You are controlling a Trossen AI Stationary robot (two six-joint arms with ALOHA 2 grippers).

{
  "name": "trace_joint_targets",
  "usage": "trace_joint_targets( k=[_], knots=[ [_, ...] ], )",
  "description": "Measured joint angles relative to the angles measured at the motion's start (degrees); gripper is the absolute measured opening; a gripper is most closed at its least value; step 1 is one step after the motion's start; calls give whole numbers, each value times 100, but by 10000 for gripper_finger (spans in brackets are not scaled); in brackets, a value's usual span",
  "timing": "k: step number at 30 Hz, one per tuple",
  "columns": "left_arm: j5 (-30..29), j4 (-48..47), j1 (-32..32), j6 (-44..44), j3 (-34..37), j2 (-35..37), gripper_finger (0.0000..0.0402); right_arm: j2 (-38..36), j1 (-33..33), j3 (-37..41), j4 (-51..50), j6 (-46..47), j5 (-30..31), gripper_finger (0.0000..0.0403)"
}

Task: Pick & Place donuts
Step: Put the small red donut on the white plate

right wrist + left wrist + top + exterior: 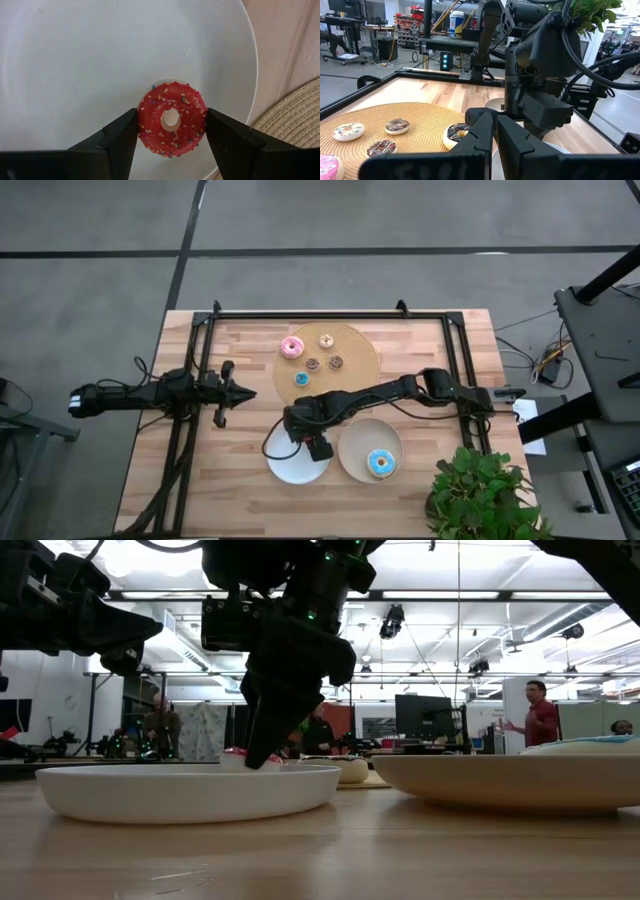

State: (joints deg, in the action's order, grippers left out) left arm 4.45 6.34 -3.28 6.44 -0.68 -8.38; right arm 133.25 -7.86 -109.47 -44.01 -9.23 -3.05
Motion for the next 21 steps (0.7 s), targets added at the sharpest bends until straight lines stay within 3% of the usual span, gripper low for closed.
trace_joint_targets(
  k=[13, 21],
  knots=[
    [-2, -1, -1, 0, -1, -1, 0, 0, 4, 0, 2, -126, 2, 216],
    [0, 0, -1, 0, 1, 0, 0, 0, 4, 0, 2, -129, 2, 252]
  ],
)
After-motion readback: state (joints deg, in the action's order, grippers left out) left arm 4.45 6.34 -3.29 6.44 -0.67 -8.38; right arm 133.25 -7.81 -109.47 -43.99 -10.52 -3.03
